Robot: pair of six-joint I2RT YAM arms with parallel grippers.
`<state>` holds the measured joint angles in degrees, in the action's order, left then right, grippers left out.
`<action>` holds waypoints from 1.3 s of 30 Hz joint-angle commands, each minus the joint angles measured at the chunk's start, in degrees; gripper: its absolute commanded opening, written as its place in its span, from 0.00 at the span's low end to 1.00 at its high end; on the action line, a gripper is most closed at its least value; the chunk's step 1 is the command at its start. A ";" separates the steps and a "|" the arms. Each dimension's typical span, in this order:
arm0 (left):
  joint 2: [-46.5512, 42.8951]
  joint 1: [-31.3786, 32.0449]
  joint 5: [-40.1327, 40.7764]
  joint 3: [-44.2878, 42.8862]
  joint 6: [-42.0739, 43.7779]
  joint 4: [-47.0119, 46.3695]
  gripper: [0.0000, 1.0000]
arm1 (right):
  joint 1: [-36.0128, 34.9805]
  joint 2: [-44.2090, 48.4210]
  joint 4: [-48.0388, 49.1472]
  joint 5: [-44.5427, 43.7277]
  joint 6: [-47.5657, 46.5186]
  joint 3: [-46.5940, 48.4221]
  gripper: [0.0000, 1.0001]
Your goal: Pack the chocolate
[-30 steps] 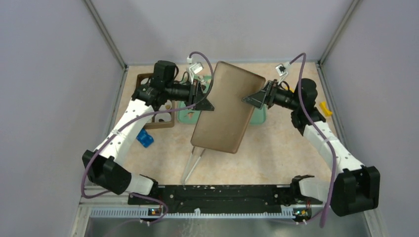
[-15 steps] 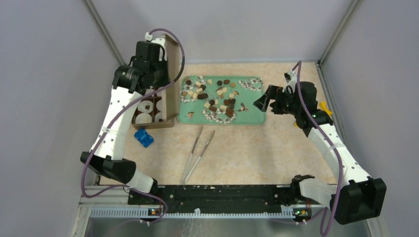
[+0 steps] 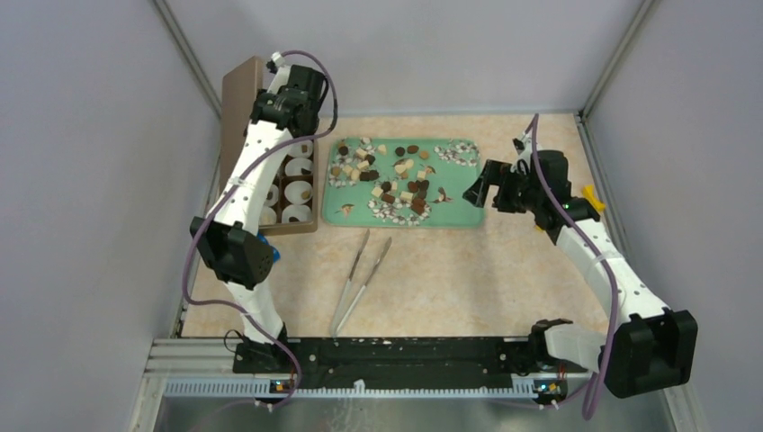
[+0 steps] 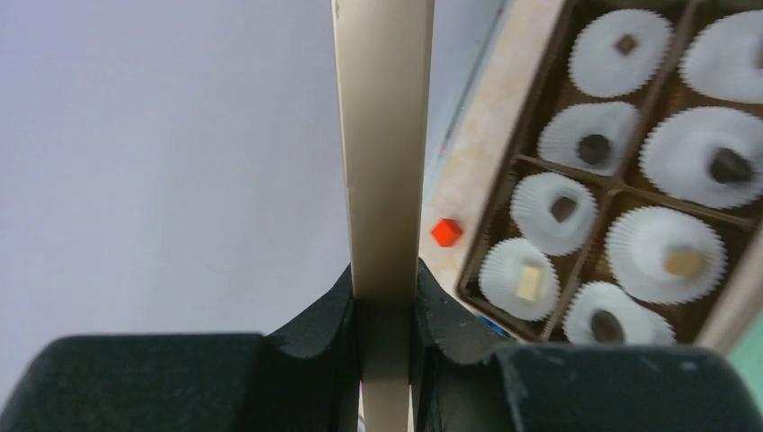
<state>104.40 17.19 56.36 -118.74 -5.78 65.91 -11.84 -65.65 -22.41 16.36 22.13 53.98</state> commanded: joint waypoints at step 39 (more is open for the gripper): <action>14.77 -0.33 13.43 11.05 11.73 -13.43 0.00 | -0.25 -3.34 -9.83 -1.77 2.45 3.29 0.89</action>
<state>117.16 17.21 69.12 -104.86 13.04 45.36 -11.84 -68.47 -32.64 14.61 24.64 56.27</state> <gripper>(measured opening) 0.247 0.892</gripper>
